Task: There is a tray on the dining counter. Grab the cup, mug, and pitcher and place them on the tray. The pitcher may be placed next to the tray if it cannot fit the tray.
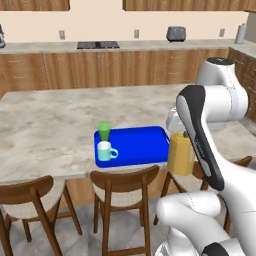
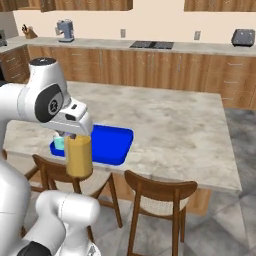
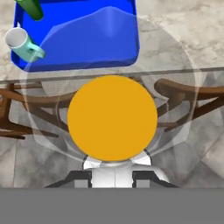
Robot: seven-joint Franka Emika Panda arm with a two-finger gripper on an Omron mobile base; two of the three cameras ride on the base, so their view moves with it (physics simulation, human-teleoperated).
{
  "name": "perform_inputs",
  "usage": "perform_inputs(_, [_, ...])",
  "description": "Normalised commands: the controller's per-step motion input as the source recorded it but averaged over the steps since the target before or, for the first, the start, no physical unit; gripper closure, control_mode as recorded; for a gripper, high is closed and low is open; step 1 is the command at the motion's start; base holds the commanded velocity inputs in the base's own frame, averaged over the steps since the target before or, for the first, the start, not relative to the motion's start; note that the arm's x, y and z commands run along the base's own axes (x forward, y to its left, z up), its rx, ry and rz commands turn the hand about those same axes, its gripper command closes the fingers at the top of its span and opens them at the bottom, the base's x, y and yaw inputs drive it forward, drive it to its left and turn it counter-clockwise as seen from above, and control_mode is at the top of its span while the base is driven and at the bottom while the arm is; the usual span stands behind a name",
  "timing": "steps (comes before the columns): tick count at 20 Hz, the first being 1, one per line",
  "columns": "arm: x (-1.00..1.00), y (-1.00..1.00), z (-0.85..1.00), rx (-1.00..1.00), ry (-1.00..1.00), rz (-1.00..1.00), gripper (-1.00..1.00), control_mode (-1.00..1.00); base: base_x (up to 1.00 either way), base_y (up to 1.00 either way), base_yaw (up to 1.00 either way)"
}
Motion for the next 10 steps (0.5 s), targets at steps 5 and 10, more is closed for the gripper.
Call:
perform_inputs(5, [0.0,0.0,0.0,0.0,0.0,0.0,1.0,1.0,0.57,-0.01,0.0])
perform_inputs(10, [0.0,0.0,0.0,0.0,0.0,0.0,1.0,1.0,0.7,0.0,0.0])
